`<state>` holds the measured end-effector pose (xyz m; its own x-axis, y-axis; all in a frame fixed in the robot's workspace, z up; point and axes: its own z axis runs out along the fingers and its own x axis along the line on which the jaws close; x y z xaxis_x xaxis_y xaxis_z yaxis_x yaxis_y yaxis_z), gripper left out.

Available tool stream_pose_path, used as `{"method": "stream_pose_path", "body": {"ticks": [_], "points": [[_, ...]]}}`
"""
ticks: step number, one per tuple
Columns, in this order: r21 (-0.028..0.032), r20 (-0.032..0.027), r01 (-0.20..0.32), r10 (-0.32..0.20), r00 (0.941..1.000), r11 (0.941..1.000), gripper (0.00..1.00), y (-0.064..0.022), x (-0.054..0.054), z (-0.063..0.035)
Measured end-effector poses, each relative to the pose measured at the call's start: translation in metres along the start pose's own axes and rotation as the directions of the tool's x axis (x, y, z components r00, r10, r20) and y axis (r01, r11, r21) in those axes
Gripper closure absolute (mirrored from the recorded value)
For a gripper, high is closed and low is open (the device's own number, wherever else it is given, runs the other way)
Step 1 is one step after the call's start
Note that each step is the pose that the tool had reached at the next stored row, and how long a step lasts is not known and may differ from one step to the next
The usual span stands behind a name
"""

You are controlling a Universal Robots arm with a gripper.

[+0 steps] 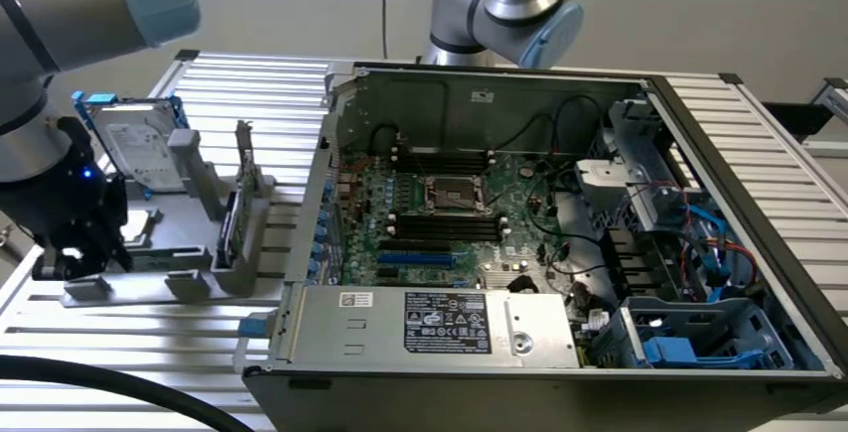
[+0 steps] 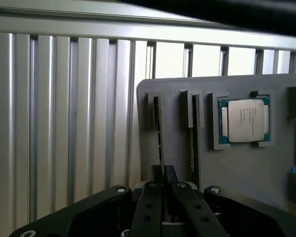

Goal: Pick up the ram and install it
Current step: 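Pick up the ram and move it above insertion slot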

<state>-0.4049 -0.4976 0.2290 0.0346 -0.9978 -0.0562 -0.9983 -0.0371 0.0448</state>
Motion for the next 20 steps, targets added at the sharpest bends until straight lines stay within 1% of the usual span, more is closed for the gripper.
{"method": "stream_pose_path", "body": {"ticks": [6, 10, 15, 20], "points": [[-0.0003, -0.0001, 0.0, 0.0, 1.0, 1.0, 0.86, -0.0011, -0.002, -0.0273], [-0.0003, -0.0001, 0.0, 0.0, 1.0, 1.0, 0.86, -0.0066, -0.003, -0.0458], [-0.0003, -0.0001, 0.0, 0.0, 1.0, 1.0, 0.86, -0.0182, -0.006, -0.0691], [-0.0004, -0.0002, 0.0, 0.0, 1.0, 1.0, 0.86, -0.0331, -0.007, -0.0923]]}}
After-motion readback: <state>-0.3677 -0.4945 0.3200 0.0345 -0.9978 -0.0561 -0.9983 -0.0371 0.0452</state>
